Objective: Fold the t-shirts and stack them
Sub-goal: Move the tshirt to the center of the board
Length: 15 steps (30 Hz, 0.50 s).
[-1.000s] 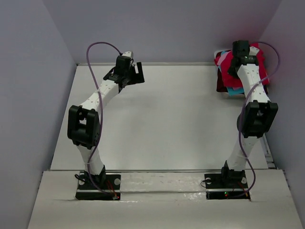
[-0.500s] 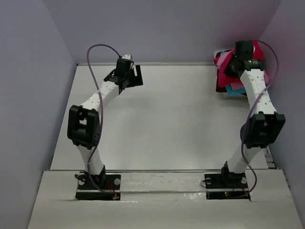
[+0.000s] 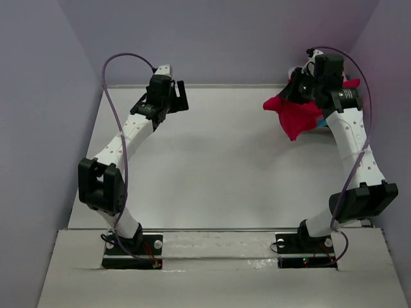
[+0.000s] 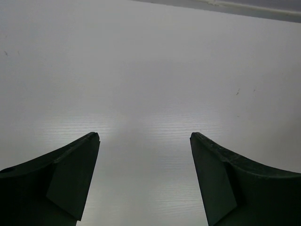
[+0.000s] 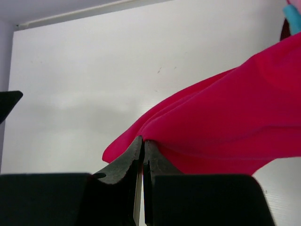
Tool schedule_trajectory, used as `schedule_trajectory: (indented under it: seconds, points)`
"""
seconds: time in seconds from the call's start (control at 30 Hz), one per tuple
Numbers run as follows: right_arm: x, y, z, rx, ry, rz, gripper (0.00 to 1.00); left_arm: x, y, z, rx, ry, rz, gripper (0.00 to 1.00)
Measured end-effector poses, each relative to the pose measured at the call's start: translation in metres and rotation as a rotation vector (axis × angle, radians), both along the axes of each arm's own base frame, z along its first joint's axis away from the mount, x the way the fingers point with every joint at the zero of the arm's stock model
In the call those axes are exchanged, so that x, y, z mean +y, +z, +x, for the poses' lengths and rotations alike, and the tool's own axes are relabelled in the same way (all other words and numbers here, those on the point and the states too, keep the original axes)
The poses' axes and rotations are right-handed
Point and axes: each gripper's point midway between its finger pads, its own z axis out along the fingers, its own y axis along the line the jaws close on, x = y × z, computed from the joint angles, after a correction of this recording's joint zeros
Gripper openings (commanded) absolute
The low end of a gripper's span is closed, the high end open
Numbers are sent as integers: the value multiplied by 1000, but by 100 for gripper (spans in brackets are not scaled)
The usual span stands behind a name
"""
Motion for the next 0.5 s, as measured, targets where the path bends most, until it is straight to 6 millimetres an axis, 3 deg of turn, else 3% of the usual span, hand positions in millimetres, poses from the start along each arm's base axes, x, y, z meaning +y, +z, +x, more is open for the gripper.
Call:
schedule_trajectory:
  seconds: [0.2, 0.5]
  points:
    - [31, 3, -18, 13, 129, 13, 7, 7, 35, -16, -81, 16, -4, 90]
    - [82, 45, -50, -63, 319, 39, 7, 7, 43, -38, -107, 21, 6, 91]
